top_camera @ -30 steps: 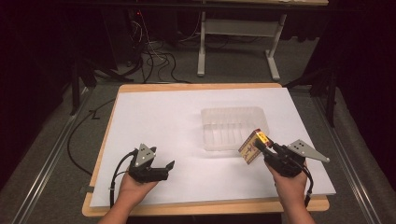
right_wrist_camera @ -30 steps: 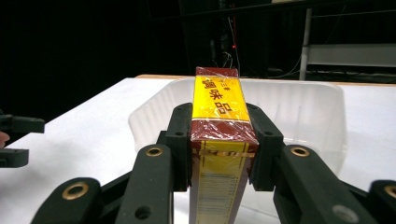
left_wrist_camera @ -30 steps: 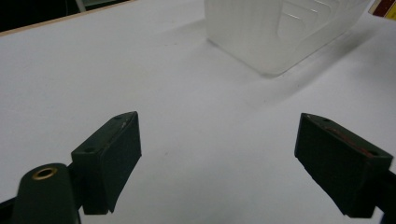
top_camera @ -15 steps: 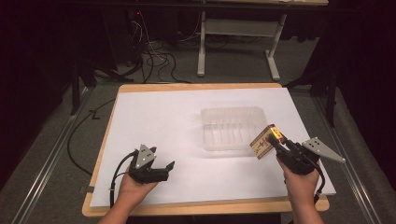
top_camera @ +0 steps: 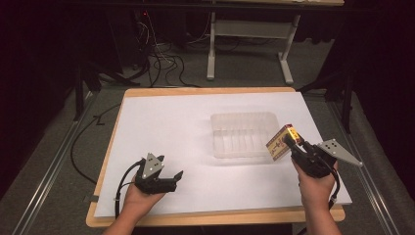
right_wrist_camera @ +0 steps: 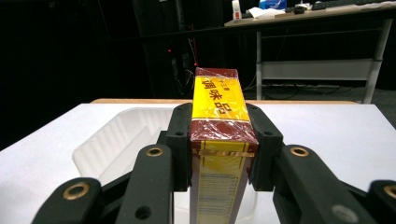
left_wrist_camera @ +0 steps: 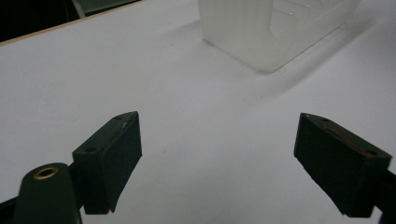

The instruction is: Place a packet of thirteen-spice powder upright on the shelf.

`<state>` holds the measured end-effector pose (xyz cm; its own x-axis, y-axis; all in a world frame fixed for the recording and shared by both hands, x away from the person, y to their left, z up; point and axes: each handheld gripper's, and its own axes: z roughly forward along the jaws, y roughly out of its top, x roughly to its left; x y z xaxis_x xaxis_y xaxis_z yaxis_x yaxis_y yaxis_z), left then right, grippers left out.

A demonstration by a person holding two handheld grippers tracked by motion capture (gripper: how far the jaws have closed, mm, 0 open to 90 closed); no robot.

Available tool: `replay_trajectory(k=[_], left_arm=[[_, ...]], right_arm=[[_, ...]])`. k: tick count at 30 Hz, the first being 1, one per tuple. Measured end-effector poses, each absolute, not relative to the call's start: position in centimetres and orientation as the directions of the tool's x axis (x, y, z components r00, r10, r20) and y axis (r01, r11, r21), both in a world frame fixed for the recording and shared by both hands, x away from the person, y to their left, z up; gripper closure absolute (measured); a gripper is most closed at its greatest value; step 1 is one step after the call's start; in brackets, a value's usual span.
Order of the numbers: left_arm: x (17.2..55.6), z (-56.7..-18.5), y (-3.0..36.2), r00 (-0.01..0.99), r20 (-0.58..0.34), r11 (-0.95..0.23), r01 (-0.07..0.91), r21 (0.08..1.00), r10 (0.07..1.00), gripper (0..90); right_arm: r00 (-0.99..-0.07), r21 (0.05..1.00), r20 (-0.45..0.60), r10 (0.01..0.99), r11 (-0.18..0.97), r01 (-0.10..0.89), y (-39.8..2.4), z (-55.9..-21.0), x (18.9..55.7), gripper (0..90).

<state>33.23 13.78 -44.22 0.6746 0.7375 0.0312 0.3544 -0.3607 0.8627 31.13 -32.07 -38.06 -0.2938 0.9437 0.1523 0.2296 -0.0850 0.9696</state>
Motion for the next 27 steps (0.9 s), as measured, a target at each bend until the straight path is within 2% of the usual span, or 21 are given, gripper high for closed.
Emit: replay_trajectory(k=[27], left_arm=[[33.0,-44.1,13.8,0.685,0.03,-0.355,0.339,0.871,0.728,16.5]], right_arm=[[-0.22,0.976,0.105,0.97,-0.057,0.212,-31.5,-36.9,34.8,68.2]])
